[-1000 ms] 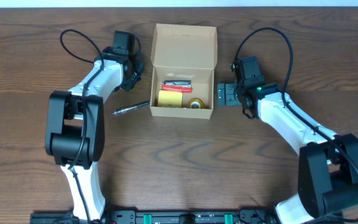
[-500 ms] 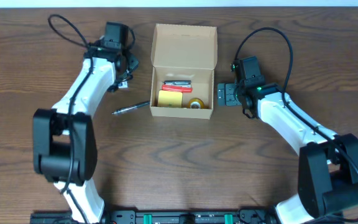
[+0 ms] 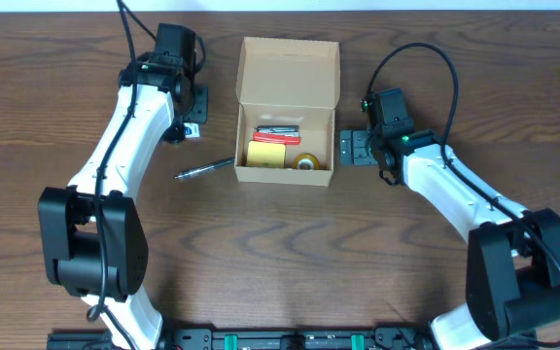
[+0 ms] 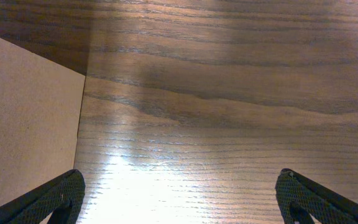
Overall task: Pack container
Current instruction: 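Lower the left gripper onto the blue-white staple box and grasp it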
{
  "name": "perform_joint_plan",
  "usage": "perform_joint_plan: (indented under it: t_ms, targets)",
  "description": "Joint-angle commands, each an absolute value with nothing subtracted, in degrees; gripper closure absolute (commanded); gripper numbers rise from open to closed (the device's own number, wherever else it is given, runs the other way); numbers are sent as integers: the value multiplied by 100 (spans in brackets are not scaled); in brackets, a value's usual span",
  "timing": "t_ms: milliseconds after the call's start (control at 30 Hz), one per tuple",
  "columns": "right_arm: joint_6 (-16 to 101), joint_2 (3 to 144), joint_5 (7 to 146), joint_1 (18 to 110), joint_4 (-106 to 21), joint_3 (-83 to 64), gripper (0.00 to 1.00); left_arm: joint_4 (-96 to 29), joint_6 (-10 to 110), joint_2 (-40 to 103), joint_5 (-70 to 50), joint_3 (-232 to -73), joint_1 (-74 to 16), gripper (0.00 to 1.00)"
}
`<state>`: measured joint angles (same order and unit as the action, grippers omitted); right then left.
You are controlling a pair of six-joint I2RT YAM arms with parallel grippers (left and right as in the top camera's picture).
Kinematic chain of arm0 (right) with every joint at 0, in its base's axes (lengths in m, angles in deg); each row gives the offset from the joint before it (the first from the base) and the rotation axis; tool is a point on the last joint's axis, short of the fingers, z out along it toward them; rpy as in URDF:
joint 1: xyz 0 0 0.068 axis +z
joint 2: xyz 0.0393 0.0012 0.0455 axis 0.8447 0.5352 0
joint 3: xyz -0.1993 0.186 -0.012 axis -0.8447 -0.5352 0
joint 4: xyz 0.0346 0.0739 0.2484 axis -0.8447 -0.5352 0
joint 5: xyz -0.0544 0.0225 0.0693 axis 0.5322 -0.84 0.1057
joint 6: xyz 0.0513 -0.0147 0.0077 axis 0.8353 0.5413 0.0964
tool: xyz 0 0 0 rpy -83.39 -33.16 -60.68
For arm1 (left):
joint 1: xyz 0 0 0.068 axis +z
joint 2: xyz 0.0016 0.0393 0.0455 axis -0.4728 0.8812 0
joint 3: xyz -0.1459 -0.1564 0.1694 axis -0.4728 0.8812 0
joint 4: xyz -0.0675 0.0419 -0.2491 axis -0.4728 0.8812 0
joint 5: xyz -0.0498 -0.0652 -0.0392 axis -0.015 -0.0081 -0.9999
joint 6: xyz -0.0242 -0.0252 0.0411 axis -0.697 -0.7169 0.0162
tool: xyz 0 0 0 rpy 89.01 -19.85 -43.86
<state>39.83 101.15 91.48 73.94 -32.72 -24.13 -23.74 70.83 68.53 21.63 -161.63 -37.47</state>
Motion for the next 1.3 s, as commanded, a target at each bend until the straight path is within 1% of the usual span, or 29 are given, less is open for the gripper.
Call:
perform_joint_plan:
  t_ms: [0,233,367,833,1267]
  targets:
    - [4047,10163,9148,7343,-3278,-2422,1,-2296,8066,6965,2270,-16215,-3662,48]
    - [4047,10163,9146,7343,-3278,-2422,1,-2433,8145,7365,2232,-16215,-3649,47]
    - [4047,10163,9146,7343,-3278,-2422,1,-2776,8134,7594,2036,-16215,-3649,47]
    - [4047,10163,9146,7343,-3278,-2422,1,-3290,7387,8182,2012,-16215,-3649,47]
    - [4047,10163,9146,7343,-3278,-2422,1,-3327,6939,8357,2117,-16215,-3646,47]
